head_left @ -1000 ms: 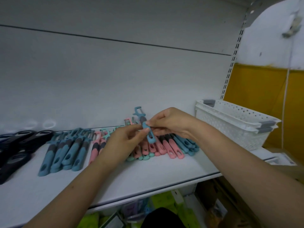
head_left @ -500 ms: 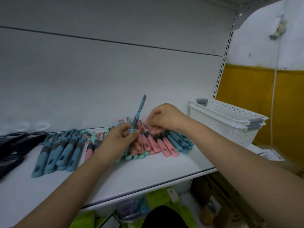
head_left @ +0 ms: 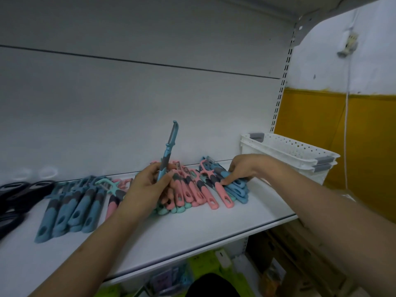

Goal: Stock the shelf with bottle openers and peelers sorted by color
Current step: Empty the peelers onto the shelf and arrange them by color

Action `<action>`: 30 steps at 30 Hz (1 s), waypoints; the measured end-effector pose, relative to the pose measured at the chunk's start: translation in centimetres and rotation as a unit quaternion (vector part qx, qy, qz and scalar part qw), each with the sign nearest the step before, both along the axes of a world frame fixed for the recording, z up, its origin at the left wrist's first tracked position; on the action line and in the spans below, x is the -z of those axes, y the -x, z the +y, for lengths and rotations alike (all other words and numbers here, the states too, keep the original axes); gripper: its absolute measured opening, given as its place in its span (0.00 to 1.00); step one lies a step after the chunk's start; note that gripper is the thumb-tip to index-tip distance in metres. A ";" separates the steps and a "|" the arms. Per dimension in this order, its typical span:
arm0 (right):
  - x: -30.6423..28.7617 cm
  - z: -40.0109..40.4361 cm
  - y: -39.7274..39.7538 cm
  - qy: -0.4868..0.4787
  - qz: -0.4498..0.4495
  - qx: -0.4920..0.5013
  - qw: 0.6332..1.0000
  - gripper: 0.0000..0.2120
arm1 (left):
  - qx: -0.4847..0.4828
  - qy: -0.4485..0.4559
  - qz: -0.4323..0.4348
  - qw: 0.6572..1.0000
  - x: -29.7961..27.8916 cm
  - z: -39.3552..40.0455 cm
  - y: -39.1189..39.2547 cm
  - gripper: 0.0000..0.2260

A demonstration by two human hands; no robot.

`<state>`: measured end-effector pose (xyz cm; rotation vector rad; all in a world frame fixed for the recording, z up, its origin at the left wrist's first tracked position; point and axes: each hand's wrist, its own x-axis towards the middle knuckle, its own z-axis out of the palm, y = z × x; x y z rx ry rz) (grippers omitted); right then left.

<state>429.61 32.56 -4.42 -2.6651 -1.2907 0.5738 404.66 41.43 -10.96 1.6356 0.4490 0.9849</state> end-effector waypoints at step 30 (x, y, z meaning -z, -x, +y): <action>1.0 -0.3 -0.5 -0.291 0.089 0.103 0.947 0.08 | -0.125 -0.035 -0.007 0.992 -0.4 -0.2 0.8 0.08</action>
